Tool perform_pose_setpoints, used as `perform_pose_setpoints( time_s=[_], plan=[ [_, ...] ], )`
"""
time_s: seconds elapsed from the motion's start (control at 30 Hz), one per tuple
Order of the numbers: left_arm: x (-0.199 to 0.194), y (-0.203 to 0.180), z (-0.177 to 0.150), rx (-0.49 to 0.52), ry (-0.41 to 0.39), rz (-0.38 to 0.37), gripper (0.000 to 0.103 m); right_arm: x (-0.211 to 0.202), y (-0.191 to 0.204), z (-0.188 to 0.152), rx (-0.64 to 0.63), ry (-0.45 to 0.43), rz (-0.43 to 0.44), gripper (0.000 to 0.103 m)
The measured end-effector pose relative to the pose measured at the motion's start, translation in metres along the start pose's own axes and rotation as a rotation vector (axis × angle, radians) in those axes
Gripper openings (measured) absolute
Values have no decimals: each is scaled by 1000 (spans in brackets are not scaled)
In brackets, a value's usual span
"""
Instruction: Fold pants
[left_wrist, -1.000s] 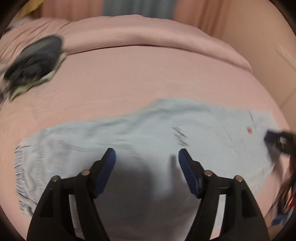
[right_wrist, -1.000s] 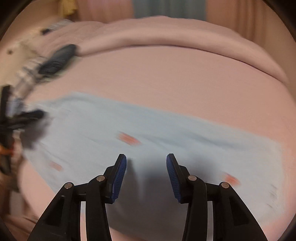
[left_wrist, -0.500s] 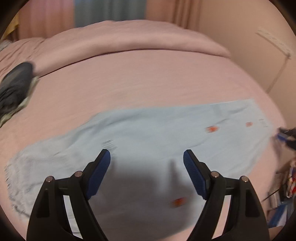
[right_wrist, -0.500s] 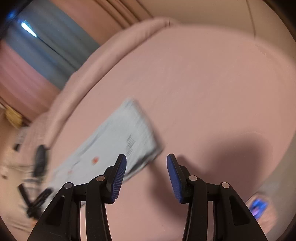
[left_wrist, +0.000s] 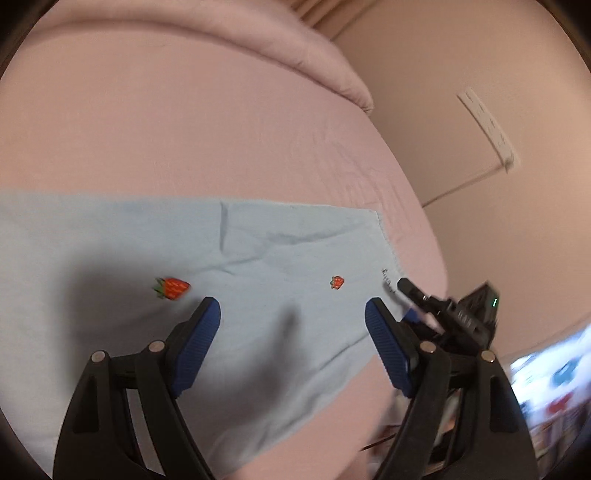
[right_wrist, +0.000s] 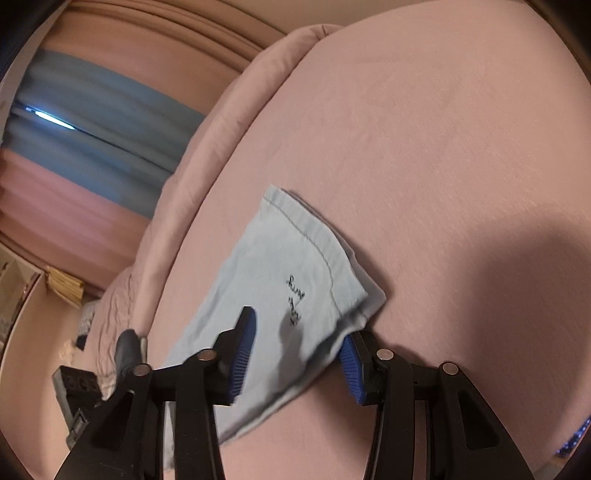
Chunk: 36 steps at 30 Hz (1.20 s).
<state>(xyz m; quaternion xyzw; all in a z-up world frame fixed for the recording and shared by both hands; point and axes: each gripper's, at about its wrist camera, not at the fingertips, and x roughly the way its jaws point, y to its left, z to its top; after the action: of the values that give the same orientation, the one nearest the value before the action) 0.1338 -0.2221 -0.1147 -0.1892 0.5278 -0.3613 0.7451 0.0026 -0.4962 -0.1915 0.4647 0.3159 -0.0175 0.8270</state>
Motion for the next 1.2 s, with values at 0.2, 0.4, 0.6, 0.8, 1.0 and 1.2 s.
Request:
perform_pose_setpoints(
  time_s=[0.2,0.4,0.6,0.8,1.0,1.2],
  plan=[
    [14,24,-9,-167,40,-22,74,-14,-12,7,9,-7,-41,12],
    [8,21,-10,-184,45,-35,75,-28,53,2,-261,-62,-53,11],
    [-14,7,-4,-209,-34,-210,82,-18,133,-43,-624,-71,-59,11],
    [-20,-6,-1,-217,-16,-333,90,9,164,-93,-821,-15,-31,11],
    [0,9,-2,-306,33,-326,73,22,175,-134,-962,51,-44,11],
    [-30,21,-9,-249,-18,-224,9,20,189,-153,-1048,54,-37,11]
  ],
)
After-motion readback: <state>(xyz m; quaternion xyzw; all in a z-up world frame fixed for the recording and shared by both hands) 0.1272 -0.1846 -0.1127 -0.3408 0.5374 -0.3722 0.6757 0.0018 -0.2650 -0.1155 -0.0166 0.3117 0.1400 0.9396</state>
